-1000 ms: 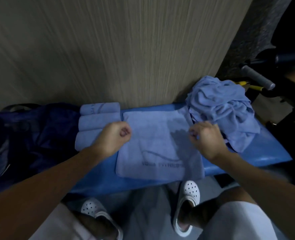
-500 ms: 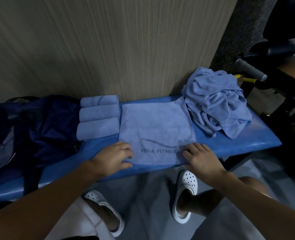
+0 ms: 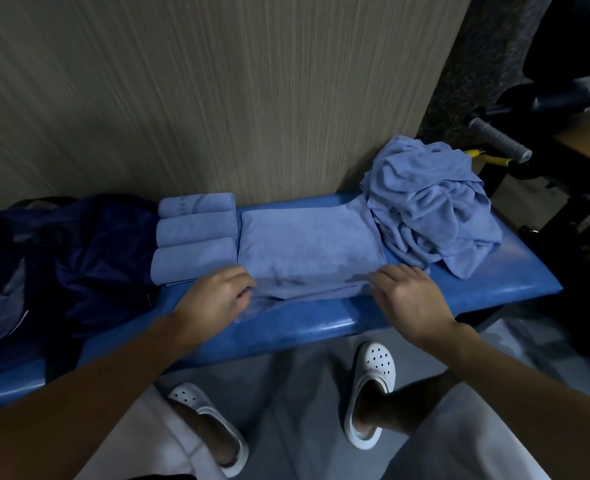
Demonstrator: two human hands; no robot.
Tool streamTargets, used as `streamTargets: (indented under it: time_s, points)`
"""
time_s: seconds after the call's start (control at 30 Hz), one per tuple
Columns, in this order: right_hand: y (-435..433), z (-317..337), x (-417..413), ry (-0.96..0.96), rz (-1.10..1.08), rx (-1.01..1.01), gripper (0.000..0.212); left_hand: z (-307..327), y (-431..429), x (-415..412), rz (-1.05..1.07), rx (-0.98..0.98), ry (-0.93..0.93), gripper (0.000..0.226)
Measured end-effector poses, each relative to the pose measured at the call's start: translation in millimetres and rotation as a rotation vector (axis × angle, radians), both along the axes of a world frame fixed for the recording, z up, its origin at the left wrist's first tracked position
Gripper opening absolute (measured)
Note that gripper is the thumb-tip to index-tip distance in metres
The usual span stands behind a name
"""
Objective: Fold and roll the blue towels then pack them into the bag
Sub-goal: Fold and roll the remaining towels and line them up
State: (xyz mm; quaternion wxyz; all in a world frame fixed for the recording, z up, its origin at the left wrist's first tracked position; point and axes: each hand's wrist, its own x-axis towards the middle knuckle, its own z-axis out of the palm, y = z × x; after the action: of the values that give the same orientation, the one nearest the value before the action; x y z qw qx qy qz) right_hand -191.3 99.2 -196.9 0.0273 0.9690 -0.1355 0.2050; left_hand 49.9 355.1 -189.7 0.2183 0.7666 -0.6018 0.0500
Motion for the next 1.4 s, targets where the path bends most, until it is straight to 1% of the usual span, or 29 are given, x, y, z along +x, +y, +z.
streamTargets:
  time_s: [0.07, 0.17, 0.23, 0.27, 0.37, 0.4, 0.47, 0.53, 0.57, 0.63, 0.73, 0.8, 0.87, 0.93, 0.97, 1.0, 1.07, 1.13, 1.2, 1.27, 1.4]
  points:
    - [-4, 6, -1, -0.032, 0.010, -0.001, 0.025, 4, -1, 0, 0.003, -0.038, -0.001, 0.027]
    - [-7, 0, -4, 0.047, 0.082, -0.035, 0.005, -1, 2, -3, -0.028, -0.031, -0.006, 0.026]
    - [-10, 0, -2, 0.066, 0.094, -0.040, 0.004, -2, 1, -2, -0.017, -0.030, 0.017, 0.025]
    - [-13, 2, 1, 0.035, 0.082, -0.049, 0.003, -1, 0, -1, 0.001, -0.037, 0.029, 0.026]
    - [-15, 19, 7, -0.123, 0.018, -0.118, 0.005, 2, -2, 1, 0.068, -0.098, 0.014, 0.024]
    - [-15, 21, 5, -0.141, 0.029, -0.147, 0.005, 1, -1, 2, 0.069, -0.112, 0.001, 0.022]
    - [-12, 12, -3, -0.059, 0.126, -0.180, 0.009, -9, 4, 0, 0.009, -0.071, -0.035, 0.020]
    - [-7, -10, -17, 0.098, 0.203, -0.175, 0.022, -23, 11, -4, -0.085, 0.014, -0.064, 0.021]
    - [-5, -19, -23, 0.157, 0.206, -0.167, 0.026, -29, 15, -4, -0.110, 0.046, -0.065, 0.021]
    - [-5, -27, -28, 0.205, 0.179, -0.150, 0.024, -35, 19, -3, -0.109, 0.075, -0.059, 0.020]
    - [-7, -25, -28, 0.200, 0.169, -0.135, 0.011, -35, 22, -2, -0.102, 0.072, -0.086, 0.023]
    - [-7, -25, -28, 0.180, 0.178, -0.124, 0.006, -33, 23, -3, -0.072, 0.051, -0.101, 0.027]
    - [-5, -23, -29, 0.106, 0.176, -0.118, 0.011, -28, 22, -6, -0.018, 0.002, -0.102, 0.027]
    - [-3, -16, -29, 0.003, 0.122, -0.111, 0.017, -25, 20, -8, 0.031, -0.048, -0.098, 0.025]
    - [-3, -14, -27, -0.016, 0.096, -0.122, 0.017, -26, 19, -8, 0.047, -0.063, -0.098, 0.024]
    - [-2, -13, -26, 0.001, 0.092, -0.149, 0.016, -27, 18, -8, 0.049, -0.058, -0.096, 0.024]
    - [-3, -19, -26, 0.091, 0.148, -0.204, 0.011, -34, 20, -7, -0.013, -0.001, -0.089, 0.024]
    - [-4, -28, -29, 0.163, 0.192, -0.219, 0.007, -40, 24, -5, -0.080, 0.051, -0.099, 0.025]
    - [-4, -30, -30, 0.195, 0.200, -0.214, 0.006, -39, 25, -3, -0.094, 0.066, -0.111, 0.027]
    - [-5, -29, -31, 0.203, 0.206, -0.211, 0.009, -37, 24, -1, -0.091, 0.068, -0.137, 0.028]
    - [-3, -26, -32, 0.171, 0.189, -0.170, 0.022, -35, 23, -2, -0.077, 0.076, -0.150, 0.030]
